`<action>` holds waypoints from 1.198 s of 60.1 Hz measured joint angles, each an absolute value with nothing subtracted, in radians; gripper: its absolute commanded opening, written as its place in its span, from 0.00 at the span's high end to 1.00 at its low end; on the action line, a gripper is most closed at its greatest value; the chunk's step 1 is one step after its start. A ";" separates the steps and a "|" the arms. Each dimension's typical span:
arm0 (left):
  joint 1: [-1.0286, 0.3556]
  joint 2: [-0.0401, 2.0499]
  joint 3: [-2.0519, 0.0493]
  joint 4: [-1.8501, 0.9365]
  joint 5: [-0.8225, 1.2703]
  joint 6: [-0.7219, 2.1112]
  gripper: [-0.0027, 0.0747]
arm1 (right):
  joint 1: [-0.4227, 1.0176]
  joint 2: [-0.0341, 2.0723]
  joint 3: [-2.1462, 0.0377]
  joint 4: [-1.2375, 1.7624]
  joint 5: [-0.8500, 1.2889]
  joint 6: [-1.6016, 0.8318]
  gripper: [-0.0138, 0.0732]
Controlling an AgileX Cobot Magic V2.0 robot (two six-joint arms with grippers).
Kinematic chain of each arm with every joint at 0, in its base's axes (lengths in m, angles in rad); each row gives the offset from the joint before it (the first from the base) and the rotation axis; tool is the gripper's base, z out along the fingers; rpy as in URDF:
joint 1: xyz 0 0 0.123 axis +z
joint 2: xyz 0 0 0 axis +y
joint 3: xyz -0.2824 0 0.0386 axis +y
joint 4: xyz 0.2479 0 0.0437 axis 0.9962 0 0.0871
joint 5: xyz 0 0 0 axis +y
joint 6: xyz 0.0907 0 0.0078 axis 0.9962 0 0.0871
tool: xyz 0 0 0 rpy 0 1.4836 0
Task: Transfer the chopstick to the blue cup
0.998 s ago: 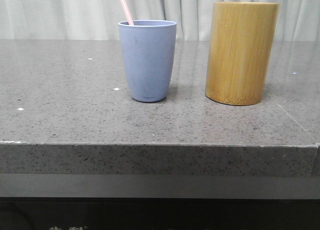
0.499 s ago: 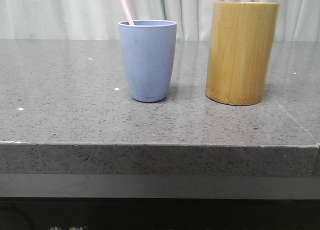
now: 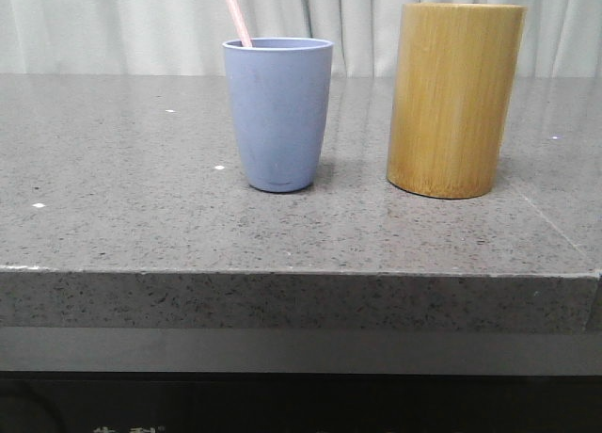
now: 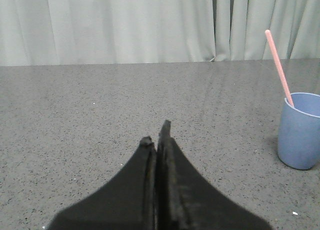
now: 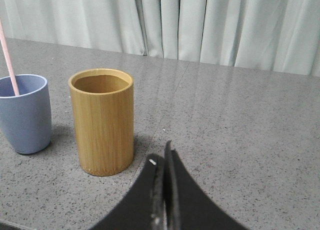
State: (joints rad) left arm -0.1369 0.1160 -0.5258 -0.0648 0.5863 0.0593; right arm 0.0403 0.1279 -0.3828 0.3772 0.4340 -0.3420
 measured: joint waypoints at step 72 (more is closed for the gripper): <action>-0.055 -0.005 -0.001 -0.068 0.306 0.059 0.99 | 0.040 0.128 -0.379 0.379 0.435 -0.342 0.93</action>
